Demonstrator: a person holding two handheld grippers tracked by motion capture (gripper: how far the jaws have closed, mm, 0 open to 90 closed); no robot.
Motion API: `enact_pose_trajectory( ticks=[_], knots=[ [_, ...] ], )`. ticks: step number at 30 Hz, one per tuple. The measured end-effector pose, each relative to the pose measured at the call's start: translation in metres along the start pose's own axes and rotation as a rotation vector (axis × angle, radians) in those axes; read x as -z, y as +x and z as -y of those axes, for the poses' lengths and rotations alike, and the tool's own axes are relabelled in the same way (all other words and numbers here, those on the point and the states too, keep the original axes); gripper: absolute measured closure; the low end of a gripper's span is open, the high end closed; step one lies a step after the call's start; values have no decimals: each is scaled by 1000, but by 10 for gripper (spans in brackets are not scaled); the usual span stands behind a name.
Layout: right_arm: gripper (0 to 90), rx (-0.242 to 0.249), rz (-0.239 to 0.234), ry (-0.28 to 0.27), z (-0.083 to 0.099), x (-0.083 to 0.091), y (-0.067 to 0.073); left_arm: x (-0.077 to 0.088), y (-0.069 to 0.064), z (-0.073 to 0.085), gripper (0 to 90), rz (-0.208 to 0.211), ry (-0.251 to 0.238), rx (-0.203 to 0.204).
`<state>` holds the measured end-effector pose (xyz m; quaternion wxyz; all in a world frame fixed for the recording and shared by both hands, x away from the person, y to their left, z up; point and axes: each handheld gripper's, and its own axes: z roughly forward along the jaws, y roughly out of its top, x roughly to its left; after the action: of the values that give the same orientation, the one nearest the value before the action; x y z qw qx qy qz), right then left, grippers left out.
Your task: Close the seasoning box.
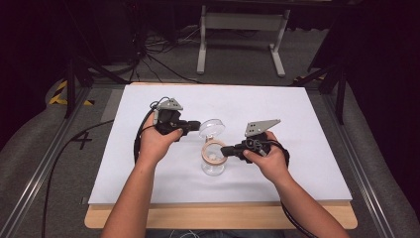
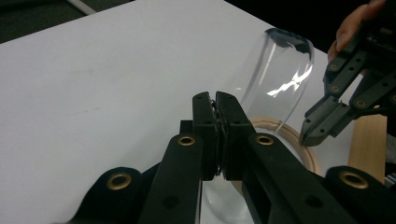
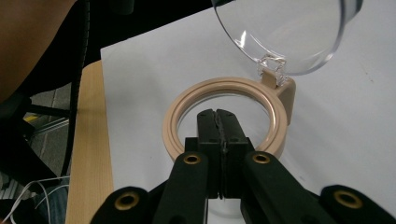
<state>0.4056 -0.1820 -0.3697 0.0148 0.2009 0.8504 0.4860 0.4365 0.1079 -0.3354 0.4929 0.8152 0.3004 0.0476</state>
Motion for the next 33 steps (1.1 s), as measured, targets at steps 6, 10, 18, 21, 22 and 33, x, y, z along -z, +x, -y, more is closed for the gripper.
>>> enact_pose_trajectory(
  ticks=[6,10,18,21,22,33],
  knots=[
    [900,-1,1,-6,-1,0,0,2,-6,0,864,-2,13,-15],
    [900,-2,3,-1,0,1,0,4,-7,1,857,-6,16,-9],
    [900,-3,-6,7,1,5,-1,13,-9,7,833,-17,50,1],
    [900,0,-11,16,1,6,-1,20,-10,13,826,-19,71,7],
    [900,0,-11,16,1,6,-1,20,-10,13,824,-19,71,7],
    [900,27,-38,82,1,6,3,41,-10,42,805,-17,121,44]
  ],
)
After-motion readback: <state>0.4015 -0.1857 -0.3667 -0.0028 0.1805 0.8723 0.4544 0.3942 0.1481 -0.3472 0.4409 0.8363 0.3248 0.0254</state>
